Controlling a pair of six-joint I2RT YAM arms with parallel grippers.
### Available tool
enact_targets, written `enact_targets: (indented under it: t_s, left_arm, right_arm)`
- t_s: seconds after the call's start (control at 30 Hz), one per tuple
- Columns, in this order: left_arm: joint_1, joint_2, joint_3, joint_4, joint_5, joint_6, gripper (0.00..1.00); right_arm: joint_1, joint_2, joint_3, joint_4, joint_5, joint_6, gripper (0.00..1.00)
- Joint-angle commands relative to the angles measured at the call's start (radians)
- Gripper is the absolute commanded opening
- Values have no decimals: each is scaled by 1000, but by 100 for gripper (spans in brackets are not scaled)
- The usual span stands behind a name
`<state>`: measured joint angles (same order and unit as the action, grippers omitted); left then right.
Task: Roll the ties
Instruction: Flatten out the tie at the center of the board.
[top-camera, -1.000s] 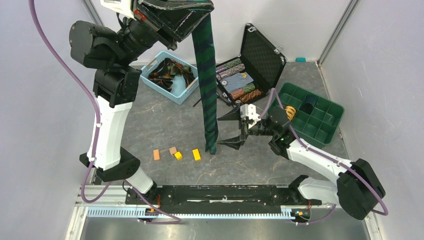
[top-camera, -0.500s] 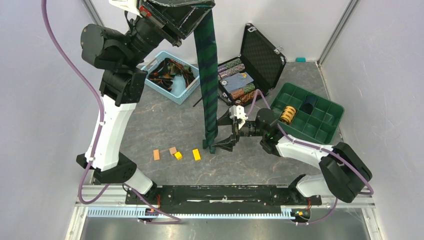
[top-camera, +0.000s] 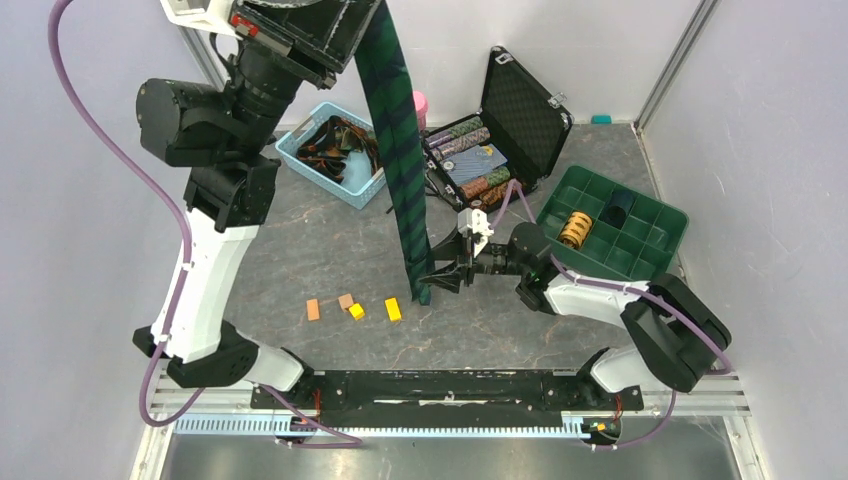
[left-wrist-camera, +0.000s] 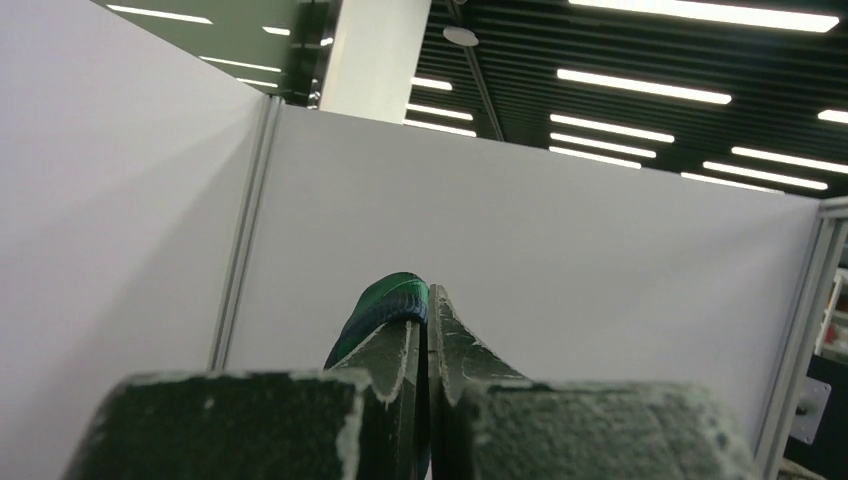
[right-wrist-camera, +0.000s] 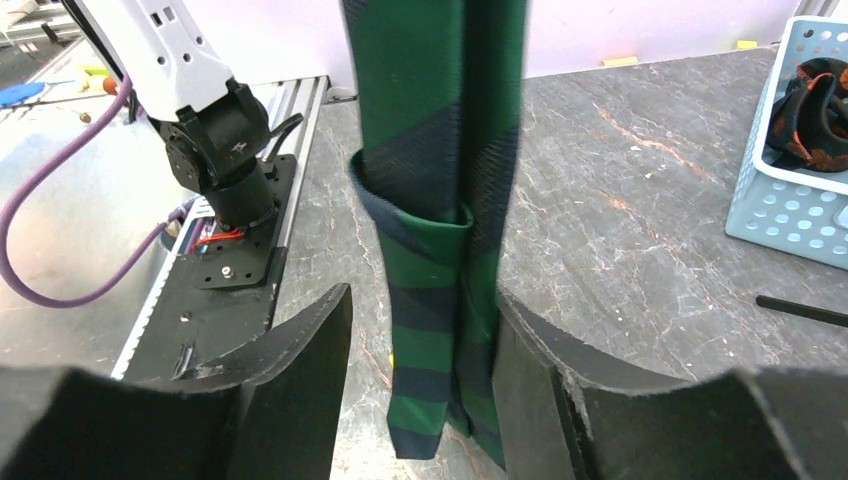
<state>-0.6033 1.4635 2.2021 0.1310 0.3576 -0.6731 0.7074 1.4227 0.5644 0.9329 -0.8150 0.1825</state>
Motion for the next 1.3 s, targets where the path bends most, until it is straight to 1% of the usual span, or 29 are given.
enact_targets:
  t_s: [0.0, 0.13, 0.3, 0.43, 0.73, 0.8, 0.87, 1.0, 1.17, 1.27]
  left_arm:
    - [3, -58, -78, 114, -165, -84, 2]
    - [3, -66, -111, 143, -233, -135, 2]
    - [5, -71, -150, 180, -306, -215, 2]
    - [3, -90, -194, 200, -391, -289, 2]
    - [3, -98, -208, 177, -456, -426, 2]
    - [4, -96, -205, 177, -464, -452, 2]
    - [4, -92, -196, 179, -459, -474, 2]
    - [4, -81, -177, 179, -445, -522, 2]
    - [3, -72, -158, 179, -426, -562, 2]
    - [4, -59, -117, 155, -404, -564, 2]
  right_arm:
    - [10, 19, -2, 99, 13, 43, 54]
    - [17, 39, 13, 105, 10, 53, 53]
    - [38, 62, 30, 131, -1, 69, 57]
    - [55, 81, 47, 142, -10, 77, 57]
    - [66, 129, 106, 132, -3, 72, 59]
    - [66, 142, 120, 130, 2, 73, 59]
    - [66, 156, 134, 130, 14, 71, 63]
    - [67, 198, 176, 127, 27, 71, 64]
    - [68, 245, 217, 136, 57, 70, 71]
    - [68, 275, 246, 133, 63, 62, 75]
